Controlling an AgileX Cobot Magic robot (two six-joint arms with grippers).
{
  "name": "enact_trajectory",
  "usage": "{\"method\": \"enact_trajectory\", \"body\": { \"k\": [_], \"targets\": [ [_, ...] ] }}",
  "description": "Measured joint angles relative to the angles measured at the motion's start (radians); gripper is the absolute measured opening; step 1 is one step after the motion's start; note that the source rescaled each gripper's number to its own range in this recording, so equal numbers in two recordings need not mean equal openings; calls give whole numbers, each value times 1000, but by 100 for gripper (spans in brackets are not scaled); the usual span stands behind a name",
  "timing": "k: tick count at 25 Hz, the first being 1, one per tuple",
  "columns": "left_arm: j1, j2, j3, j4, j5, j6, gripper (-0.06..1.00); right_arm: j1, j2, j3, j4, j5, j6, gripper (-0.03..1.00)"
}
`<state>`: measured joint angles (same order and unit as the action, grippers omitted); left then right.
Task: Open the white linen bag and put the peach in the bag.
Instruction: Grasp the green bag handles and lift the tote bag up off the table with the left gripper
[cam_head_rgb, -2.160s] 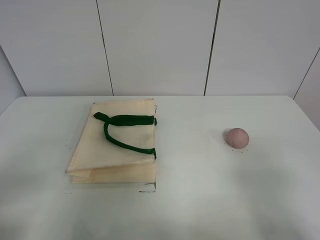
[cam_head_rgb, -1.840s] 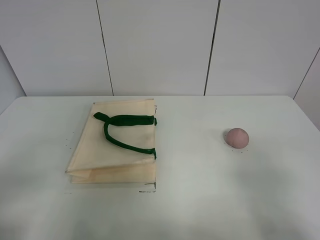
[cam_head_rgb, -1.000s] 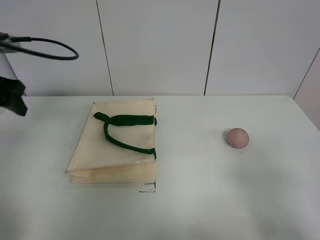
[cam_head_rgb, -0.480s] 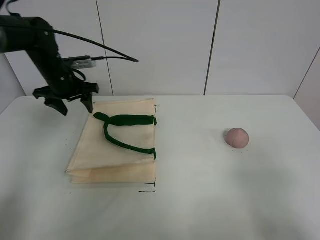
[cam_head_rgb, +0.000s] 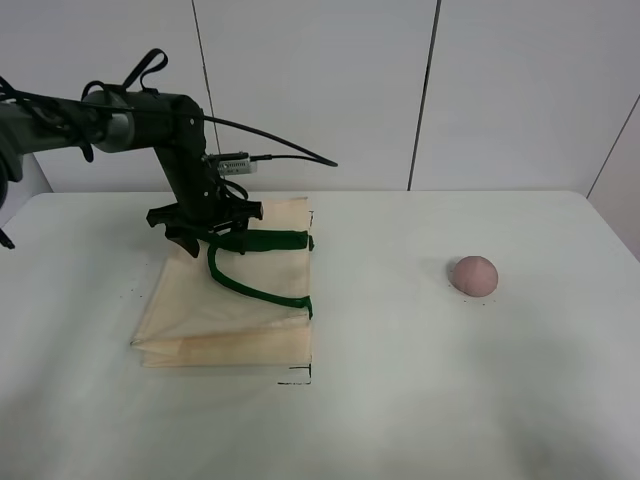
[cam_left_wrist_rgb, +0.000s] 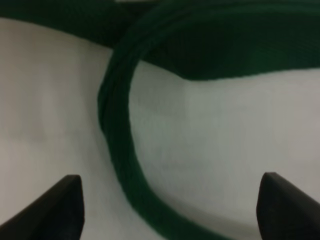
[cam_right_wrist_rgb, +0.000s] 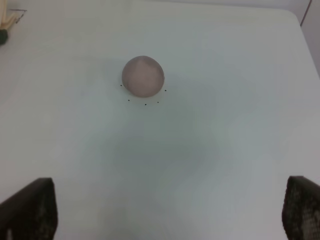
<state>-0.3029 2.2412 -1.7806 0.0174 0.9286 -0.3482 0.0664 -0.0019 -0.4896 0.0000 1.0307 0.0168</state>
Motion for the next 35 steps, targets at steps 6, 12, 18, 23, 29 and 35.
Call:
{"method": "enact_trajectory", "body": {
  "k": [6,12,18,23,29,35],
  "targets": [
    [0,86,0,2,-26,-3,100,0,0,0,0,0,0,100],
    [0,105,-5,6,-29,-3,80,0,0,0,0,0,0,100],
    [0,103,-9,40,-11,-45,6,0,0,0,0,0,0,100],
    [0,80,-59,61,69,-29,0,0,0,0,0,0,0,100],
    [0,-64,-235,70,195,78,0,0,0,0,0,0,2,100],
    [0,-167,-420,70,252,151,0,0,0,0,0,0,2,100]
  ]
}}
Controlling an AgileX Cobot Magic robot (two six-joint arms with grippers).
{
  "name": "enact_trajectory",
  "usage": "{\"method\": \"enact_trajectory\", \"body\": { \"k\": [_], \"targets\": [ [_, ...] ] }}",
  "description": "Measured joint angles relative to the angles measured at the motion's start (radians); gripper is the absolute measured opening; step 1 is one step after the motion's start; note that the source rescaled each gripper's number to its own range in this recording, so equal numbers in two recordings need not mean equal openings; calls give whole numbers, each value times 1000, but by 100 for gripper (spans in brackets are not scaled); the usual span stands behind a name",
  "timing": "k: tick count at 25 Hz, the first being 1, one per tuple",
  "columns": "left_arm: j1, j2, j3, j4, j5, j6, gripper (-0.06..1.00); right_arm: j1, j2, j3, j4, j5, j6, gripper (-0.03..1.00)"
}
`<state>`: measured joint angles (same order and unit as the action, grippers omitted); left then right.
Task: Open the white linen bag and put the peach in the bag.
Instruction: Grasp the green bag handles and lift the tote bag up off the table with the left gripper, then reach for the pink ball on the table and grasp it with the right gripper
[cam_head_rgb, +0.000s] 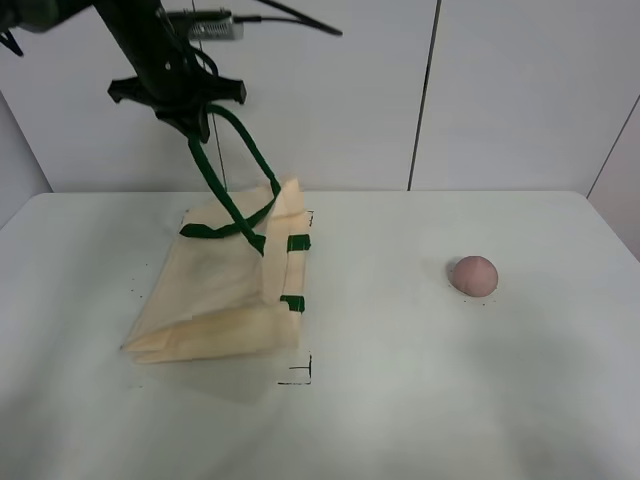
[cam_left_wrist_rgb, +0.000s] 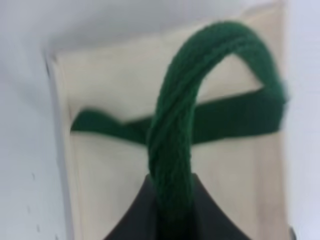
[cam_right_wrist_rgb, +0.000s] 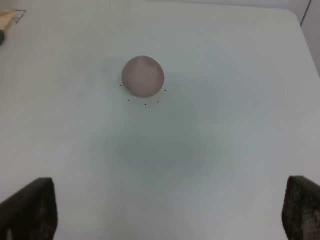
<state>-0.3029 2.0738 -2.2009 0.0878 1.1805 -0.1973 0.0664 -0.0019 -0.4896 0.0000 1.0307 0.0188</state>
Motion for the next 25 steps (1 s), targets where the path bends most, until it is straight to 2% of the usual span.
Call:
{"method": "enact_trajectory", "body": {
  "k": [6,10,14,19,25],
  "targets": [
    [0,-91,-33,3,1,30,0,0,22,0,0,0,1,100],
    [0,-139,-33,-5,1,33,0,0,200,-15,8,-15,4,100],
    [0,-161,-30,-9,1,33,0,0,498,-91,29,-125,4,100],
    [0,-162,-27,-16,2,33,0,0,977,-265,31,-240,4,100],
    [0,-162,-27,-16,2,34,0,0,1536,-628,32,-251,-2,100]
  ]
}}
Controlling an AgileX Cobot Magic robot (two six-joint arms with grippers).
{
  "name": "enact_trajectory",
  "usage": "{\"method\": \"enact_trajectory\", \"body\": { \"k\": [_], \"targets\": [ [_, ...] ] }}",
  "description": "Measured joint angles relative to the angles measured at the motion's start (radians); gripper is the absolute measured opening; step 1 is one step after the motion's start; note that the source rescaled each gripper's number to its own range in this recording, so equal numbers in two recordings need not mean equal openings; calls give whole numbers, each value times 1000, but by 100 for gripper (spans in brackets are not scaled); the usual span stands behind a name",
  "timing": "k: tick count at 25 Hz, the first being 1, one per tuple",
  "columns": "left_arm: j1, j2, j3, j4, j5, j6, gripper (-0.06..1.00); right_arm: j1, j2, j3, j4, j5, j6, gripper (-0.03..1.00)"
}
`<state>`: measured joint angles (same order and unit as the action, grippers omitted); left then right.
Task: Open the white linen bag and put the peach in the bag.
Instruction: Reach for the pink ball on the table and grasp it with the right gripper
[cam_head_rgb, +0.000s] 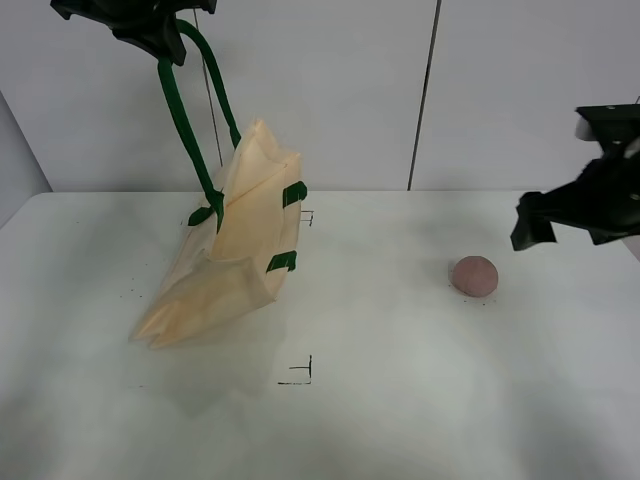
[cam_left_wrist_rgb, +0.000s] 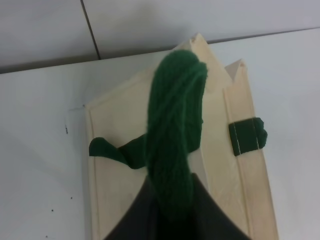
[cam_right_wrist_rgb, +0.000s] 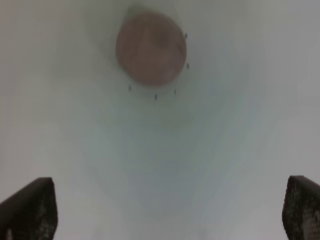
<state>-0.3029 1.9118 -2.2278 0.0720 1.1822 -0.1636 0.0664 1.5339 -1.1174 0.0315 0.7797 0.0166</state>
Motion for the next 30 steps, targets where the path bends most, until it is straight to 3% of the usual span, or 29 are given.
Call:
{"method": "enact_trajectory", "body": {
  "k": [7,18,20,21,24,25,27,30],
  "targets": [
    [0,0,0,-1,0,0,0,32,413,-306,2,27,-23,100],
    [0,0,0,-1,0,0,0,38,639,-344,4,-34,-24,98],
    [0,0,0,-1,0,0,0,38,640,-344,5,-49,-24,87],
    [0,0,0,-1,0,0,0,38,640,-344,7,-55,-23,75],
    [0,0,0,-1,0,0,0,38,640,-344,23,-63,-17,24],
    [0,0,0,-1,0,0,0,38,637,-346,28,-63,-23,11],
    [0,0,0,-1,0,0,0,38,630,-348,51,-63,-37,0],
    [0,-1,0,-1,0,0,0,38,599,-348,115,-59,-81,0]
  ]
}}
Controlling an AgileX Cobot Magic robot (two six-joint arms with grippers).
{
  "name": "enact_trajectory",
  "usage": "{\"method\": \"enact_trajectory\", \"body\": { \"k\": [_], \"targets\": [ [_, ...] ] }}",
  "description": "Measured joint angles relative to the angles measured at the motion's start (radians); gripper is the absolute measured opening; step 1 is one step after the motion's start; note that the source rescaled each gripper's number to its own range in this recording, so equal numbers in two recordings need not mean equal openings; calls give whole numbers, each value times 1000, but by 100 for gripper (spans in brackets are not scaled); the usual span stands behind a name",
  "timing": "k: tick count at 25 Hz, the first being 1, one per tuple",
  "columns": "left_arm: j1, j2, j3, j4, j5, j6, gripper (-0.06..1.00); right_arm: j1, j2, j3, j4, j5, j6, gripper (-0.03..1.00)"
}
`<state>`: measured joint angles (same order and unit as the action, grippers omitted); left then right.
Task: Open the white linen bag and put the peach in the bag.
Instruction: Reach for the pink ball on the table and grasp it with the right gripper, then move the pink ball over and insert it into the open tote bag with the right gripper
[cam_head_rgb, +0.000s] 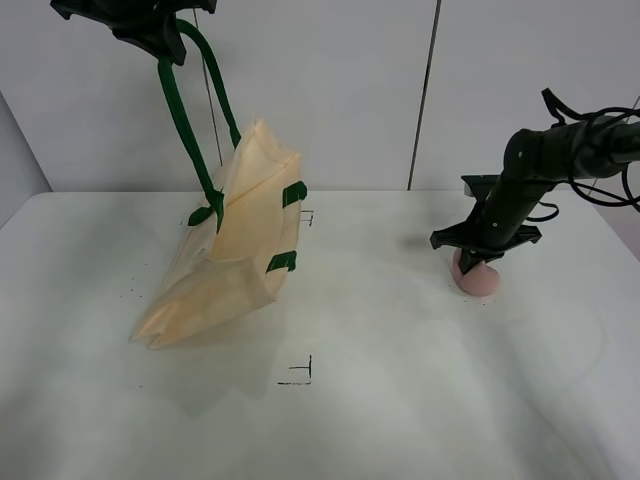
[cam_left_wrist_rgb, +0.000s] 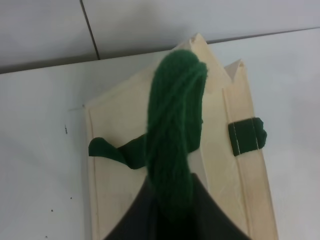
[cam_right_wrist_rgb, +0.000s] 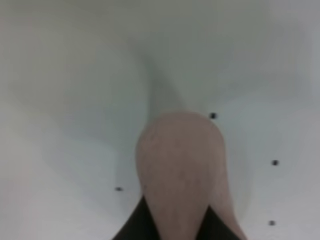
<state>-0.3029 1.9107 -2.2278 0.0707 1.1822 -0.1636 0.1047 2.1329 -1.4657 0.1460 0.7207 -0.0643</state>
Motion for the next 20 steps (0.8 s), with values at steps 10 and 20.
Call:
{"method": "enact_trajectory", "body": {
  "k": [10,20],
  "targets": [
    [0,-21,0,1,0,0,0,32,-110,-361,253,191,-89,0],
    [0,-21,0,1,0,0,0,321,-43,-483,381,79,-95,0]
  ]
}}
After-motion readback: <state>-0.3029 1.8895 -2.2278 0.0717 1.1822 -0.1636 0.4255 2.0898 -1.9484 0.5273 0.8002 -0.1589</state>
